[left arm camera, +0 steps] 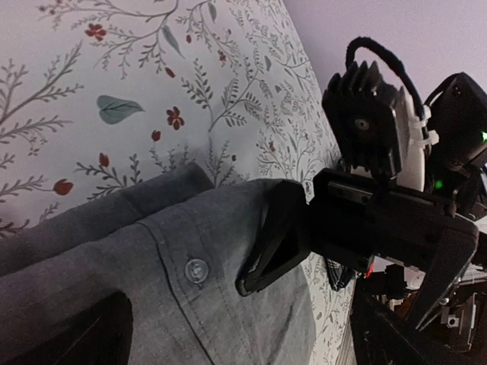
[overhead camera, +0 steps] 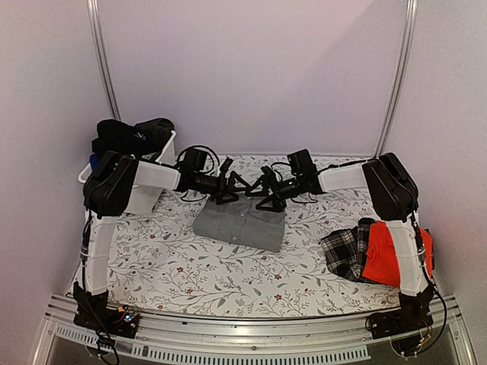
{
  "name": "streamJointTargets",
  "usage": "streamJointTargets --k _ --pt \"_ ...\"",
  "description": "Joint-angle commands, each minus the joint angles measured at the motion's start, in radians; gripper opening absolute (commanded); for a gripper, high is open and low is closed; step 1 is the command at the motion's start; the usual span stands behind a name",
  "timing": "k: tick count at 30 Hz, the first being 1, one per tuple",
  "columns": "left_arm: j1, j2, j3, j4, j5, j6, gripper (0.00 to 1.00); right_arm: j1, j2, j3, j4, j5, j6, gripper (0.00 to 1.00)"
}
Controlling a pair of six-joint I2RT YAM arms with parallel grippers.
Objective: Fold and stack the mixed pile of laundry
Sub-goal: Smooth out the square-folded shirt at the center of the board.
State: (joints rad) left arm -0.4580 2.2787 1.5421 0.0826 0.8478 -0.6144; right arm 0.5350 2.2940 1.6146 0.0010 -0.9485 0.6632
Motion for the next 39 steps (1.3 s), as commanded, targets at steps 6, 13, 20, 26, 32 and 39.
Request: streamJointTargets --k 6,13,20,26,32,39 --pt "0.108 0.066 -0.017 -0.015 -0.054 -0.024 1.0 -0.093 0.107 -0.088 0.049 0.021 0.083 0.92" --pt "0.101 -0.224 -0.167 -0.158 0.036 0.181 1.0 -0.082 -0.096 -0.112 0.035 -0.091 0.021 0.92" --pt "0.019 -0.431 -0.43 -0.07 0.122 0.136 1.0 0.008 -0.132 -0.136 0.043 -0.23 0.026 0.93" --pt "0.015 -0.332 -0.518 0.015 0.085 0.136 1.0 0.048 0.019 -0.152 0.093 -0.262 0.069 0.92" --pt "0.086 -0.208 -0.539 0.042 0.038 0.155 1.0 -0.017 0.055 -0.262 0.076 -0.187 0.066 0.89" --pt "0.068 -0.438 -0.538 -0.074 -0.189 0.327 1.0 -0.041 -0.169 -0.316 0.027 -0.144 -0.019 0.87"
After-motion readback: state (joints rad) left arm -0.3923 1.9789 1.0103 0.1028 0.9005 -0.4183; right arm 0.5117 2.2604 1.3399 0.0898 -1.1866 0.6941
